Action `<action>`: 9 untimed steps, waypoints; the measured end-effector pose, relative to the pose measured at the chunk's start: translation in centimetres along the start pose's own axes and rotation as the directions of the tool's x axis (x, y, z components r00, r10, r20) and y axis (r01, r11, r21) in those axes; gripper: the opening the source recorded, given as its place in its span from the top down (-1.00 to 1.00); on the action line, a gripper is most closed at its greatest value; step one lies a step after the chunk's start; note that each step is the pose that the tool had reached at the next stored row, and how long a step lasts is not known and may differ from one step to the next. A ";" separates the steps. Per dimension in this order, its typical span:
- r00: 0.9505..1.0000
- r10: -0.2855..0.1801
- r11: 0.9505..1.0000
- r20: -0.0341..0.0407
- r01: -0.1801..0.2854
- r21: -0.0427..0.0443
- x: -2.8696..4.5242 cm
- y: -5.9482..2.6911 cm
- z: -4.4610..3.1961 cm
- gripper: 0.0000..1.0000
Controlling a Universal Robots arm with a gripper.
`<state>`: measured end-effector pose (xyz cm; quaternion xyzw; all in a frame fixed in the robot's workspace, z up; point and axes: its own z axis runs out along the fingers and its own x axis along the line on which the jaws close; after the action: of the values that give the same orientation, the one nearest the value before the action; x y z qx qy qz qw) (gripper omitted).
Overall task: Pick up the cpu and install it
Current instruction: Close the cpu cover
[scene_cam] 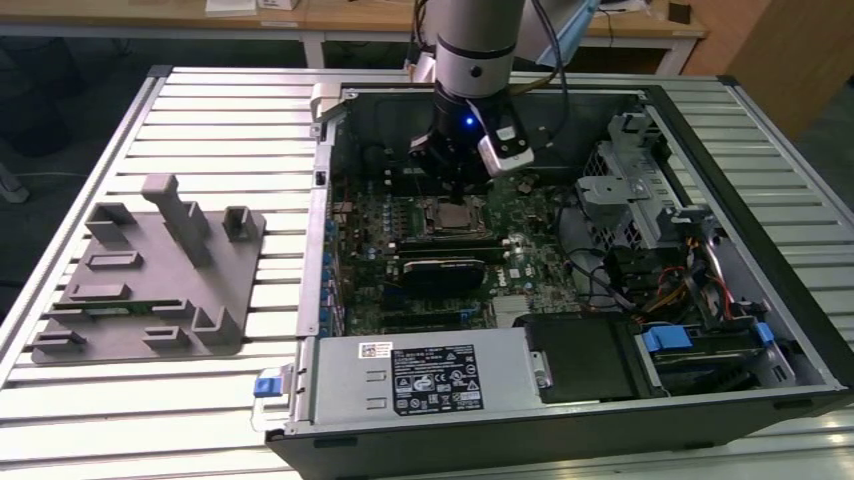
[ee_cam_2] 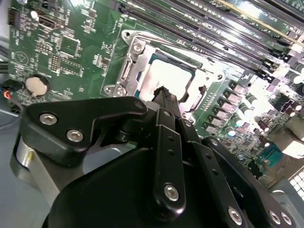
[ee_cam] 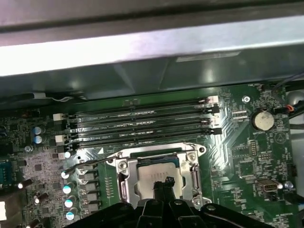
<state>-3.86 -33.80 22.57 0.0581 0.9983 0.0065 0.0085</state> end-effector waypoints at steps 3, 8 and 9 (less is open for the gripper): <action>1.000 0.000 1.000 0.000 0.000 0.000 0.16 -0.02 0.26 0.79; 1.000 0.000 1.000 0.000 0.000 0.000 0.59 -0.08 0.59 0.79; 1.000 0.000 1.000 0.000 0.000 0.000 0.75 -0.10 0.63 0.79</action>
<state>-4.60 -33.80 21.92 0.0581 0.9983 0.0065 0.0085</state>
